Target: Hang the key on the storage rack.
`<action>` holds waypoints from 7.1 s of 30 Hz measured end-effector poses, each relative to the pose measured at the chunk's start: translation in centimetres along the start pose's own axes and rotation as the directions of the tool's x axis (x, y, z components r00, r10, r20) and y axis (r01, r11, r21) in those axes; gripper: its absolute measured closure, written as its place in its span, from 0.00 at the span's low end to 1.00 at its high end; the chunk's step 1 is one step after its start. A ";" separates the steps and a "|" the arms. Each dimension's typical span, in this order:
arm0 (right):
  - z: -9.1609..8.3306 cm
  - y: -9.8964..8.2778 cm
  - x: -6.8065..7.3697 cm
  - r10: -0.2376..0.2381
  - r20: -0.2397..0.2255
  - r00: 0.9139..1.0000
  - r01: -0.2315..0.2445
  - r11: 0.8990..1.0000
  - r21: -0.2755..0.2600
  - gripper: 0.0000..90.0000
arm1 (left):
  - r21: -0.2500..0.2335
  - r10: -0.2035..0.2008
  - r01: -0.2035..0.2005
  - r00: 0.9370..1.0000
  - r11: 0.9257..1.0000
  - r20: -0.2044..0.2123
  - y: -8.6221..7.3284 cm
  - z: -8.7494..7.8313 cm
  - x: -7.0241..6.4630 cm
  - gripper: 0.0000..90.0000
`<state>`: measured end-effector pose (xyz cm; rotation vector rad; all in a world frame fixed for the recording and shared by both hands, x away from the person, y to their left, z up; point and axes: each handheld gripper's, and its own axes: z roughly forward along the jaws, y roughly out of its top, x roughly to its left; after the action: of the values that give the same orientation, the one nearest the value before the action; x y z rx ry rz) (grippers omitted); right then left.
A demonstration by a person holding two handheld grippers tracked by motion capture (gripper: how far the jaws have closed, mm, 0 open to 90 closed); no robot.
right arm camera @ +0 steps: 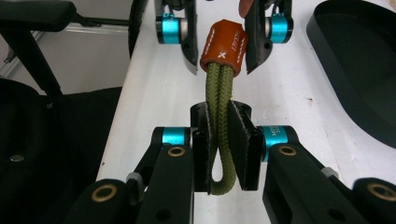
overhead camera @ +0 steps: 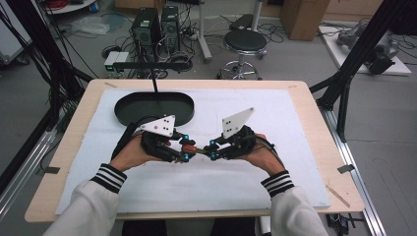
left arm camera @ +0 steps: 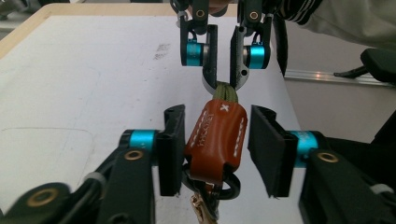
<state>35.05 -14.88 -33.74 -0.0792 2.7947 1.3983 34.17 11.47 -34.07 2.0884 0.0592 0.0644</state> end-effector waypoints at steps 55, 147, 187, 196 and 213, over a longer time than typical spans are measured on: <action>-6.8 -10.4 2.9 0.415 0.453 0.789 -0.225 0.881 -0.416 0.00 | -0.221 -0.232 0.138 0.844 0.965 -0.484 -1.5 -9.6 2.5 0.80; -5.8 -18.2 6.6 0.527 0.609 0.593 -0.114 0.804 -0.584 0.00 | -0.204 -0.343 0.354 0.391 0.913 -0.854 -6.2 -10.8 12.6 0.80; -5.8 -18.3 6.6 0.533 0.606 0.590 -0.114 0.798 -0.591 0.00 | -0.326 -0.318 0.133 0.715 0.936 -0.622 -10.7 -13.3 1.7 0.02; -5.7 -18.2 6.7 0.531 0.614 0.583 -0.111 0.801 -0.588 0.00 | -0.399 -0.332 0.088 0.729 0.913 -0.598 -14.4 -12.8 -3.6 0.02; -5.7 -18.3 6.8 0.529 0.621 0.578 -0.101 0.801 -0.590 0.00 | -0.488 -0.367 0.044 0.718 0.872 -0.591 -18.9 -11.0 -7.5 0.02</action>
<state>29.28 -30.65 -45.17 0.8791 1.7263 1.6531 25.62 29.88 -45.22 1.4849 0.6712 0.6408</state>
